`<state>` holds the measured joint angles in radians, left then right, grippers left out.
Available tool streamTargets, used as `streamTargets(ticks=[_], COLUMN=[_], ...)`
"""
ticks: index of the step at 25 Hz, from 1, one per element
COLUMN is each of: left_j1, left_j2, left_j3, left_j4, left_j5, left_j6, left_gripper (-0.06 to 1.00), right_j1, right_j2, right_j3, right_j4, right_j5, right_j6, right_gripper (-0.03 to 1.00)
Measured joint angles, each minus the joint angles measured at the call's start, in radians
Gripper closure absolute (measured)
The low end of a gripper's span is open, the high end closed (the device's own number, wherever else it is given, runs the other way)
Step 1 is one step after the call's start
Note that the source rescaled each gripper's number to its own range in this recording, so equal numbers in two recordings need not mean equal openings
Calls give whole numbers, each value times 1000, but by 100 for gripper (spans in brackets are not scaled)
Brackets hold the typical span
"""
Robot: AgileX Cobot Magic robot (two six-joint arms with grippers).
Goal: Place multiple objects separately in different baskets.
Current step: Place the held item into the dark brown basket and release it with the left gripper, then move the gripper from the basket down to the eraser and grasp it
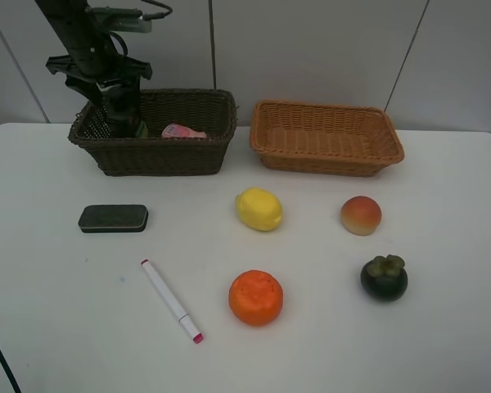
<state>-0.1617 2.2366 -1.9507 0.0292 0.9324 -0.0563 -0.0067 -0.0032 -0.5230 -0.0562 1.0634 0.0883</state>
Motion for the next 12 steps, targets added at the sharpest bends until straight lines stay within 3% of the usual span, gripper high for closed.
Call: streamTargets(ticks=[2, 6, 9, 12], left_j1=[0, -1, -14, -43], left_j2=[1, 1, 1, -25], left_j3=[-6, -80, -187, -236], left_j4=[0, -12, -29, -70], left_j5=[8, 122, 249, 267], left_j6=[13, 51, 144, 257], left_gripper=[-1, -5, -5, -5], right_j1=[0, 0, 0, 0], right_j2=[0, 0, 0, 0], right_j3=[0, 0, 0, 0], right_j4=[0, 0, 0, 0], right_j5=[0, 0, 0, 0], right_j6=[0, 0, 0, 0], right_gripper=[13, 13, 13, 13])
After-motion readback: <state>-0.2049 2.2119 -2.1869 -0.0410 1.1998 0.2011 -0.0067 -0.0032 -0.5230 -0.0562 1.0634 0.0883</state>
